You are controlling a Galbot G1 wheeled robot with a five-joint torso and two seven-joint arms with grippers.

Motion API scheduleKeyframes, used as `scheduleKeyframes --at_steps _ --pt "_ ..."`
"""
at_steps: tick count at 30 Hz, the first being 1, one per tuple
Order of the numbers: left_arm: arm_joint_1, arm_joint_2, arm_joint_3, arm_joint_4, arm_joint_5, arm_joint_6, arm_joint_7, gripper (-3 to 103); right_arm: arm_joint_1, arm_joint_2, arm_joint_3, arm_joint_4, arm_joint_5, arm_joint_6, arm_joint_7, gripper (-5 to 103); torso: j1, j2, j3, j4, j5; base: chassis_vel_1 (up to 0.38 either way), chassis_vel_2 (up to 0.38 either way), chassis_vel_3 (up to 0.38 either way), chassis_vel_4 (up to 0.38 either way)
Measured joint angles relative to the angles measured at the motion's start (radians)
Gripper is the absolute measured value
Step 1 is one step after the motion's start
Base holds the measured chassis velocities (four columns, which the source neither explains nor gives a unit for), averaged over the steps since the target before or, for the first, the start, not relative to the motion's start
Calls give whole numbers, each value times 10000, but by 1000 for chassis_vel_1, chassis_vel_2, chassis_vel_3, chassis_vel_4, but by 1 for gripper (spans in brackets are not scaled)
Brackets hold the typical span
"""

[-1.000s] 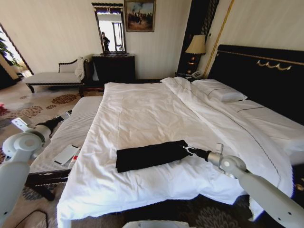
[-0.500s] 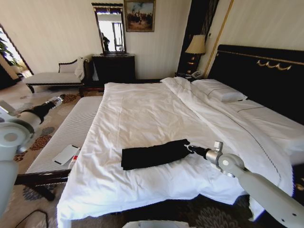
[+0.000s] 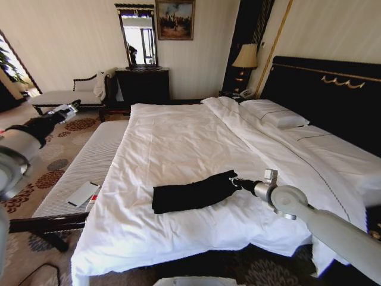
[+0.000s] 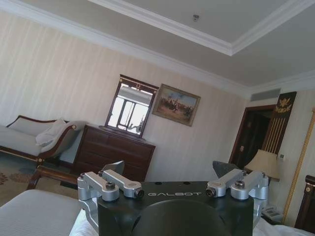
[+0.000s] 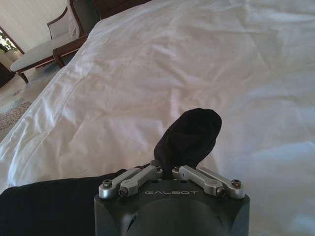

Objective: Fold the clothes on the bed.

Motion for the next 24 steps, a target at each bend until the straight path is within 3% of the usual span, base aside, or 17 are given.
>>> scheduleKeyframes --at_steps 6,7,12,24 --pt "-50 69 -65 46 -84 33 -53 100 2029 748 -2131 -389 122 -101 515 3 2 0 2 1 -3 0 0 0 0" --pt "30 110 -195 84 -128 36 -85 100 2759 1015 -2893 -504 214 -151 697 3 2 -1 2 2 -3 0 0 0 0" --pt "219 161 -440 110 -280 40 -102 100 4003 1607 -4177 -604 620 -186 1226 3 1 0 2 2 -6 0 0 0 0" --pt "259 317 -719 276 -575 38 -215 100 5347 3289 -5920 -506 1209 -200 2742 3 2 -1 2 -1 -2 0 0 0 0"
